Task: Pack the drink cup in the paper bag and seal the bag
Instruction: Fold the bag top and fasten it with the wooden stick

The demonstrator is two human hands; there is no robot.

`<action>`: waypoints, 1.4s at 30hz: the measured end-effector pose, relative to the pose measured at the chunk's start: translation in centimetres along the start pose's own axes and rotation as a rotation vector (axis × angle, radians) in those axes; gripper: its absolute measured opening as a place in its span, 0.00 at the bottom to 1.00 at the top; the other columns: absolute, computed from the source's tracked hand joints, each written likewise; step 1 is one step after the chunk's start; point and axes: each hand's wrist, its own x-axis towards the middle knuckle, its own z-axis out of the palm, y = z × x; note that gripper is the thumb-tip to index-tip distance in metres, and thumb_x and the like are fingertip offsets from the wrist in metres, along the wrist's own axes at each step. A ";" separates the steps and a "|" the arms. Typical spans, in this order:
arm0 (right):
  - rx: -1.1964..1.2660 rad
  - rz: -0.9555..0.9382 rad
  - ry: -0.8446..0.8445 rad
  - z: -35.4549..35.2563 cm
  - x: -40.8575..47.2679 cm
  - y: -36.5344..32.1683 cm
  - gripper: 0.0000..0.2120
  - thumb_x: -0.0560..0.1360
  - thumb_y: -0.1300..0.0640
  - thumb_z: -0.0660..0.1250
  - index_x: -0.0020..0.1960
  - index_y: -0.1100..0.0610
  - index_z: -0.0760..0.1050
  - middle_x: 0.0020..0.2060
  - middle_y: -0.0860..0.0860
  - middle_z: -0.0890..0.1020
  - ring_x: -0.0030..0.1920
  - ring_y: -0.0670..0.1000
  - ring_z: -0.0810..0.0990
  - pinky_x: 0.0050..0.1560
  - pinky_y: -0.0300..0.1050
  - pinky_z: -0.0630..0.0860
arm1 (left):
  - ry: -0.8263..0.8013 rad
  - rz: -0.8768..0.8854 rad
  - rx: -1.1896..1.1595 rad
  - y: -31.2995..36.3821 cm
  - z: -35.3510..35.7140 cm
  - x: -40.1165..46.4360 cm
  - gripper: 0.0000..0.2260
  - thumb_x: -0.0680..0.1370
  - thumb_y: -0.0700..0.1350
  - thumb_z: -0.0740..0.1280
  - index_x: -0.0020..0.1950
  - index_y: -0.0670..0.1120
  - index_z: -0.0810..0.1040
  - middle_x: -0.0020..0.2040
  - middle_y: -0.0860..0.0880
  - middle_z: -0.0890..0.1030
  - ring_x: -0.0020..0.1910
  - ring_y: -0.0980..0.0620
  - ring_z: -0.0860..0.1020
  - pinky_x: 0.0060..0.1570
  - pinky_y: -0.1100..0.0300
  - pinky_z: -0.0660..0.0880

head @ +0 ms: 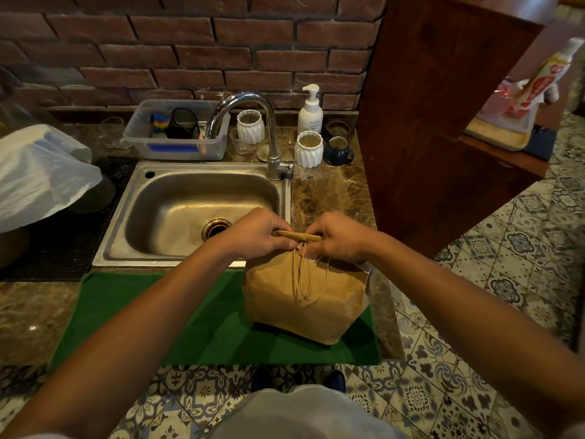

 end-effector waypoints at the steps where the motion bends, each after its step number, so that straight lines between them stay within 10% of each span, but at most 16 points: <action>1: -0.020 -0.003 -0.004 0.0 0.0 0.0 0.08 0.76 0.51 0.75 0.39 0.46 0.81 0.32 0.45 0.82 0.34 0.42 0.79 0.37 0.42 0.71 | -0.003 -0.003 0.006 0.0 0.0 0.0 0.03 0.77 0.47 0.74 0.47 0.51 0.88 0.35 0.55 0.84 0.33 0.61 0.76 0.34 0.61 0.69; 17: -0.138 0.031 -0.036 -0.7 0.1 1.6 0.10 0.75 0.48 0.75 0.45 0.54 0.86 0.38 0.50 0.86 0.40 0.51 0.83 0.45 0.53 0.79 | -0.014 -0.024 0.007 -0.3 -0.3 0.0 0.12 0.77 0.47 0.74 0.37 0.62 0.81 0.31 0.62 0.81 0.33 0.65 0.77 0.34 0.65 0.67; 25: -0.050 0.047 -0.032 -0.7 0.0 2.4 0.12 0.75 0.50 0.76 0.34 0.44 0.80 0.29 0.41 0.82 0.32 0.41 0.78 0.39 0.44 0.74 | -0.023 -0.010 -0.003 -0.4 -0.2 0.3 0.06 0.77 0.47 0.74 0.43 0.59 0.85 0.34 0.59 0.82 0.34 0.64 0.78 0.33 0.68 0.68; 31: 0.005 0.046 -0.066 -1.6 -1.4 2.9 0.11 0.74 0.42 0.74 0.50 0.48 0.84 0.45 0.49 0.85 0.47 0.49 0.82 0.47 0.48 0.77 | -0.038 -0.022 -0.011 -0.7 -0.3 0.7 0.04 0.77 0.47 0.74 0.49 0.52 0.88 0.38 0.58 0.85 0.39 0.59 0.80 0.38 0.63 0.72; 42: 0.541 0.094 0.386 -1.1 -8.2 8.3 0.03 0.77 0.57 0.74 0.46 0.56 0.86 0.34 0.44 0.86 0.37 0.38 0.84 0.39 0.32 0.76 | 0.006 -0.032 -0.116 0.4 -0.7 2.4 0.06 0.75 0.48 0.76 0.51 0.54 0.88 0.42 0.57 0.87 0.44 0.58 0.83 0.46 0.56 0.79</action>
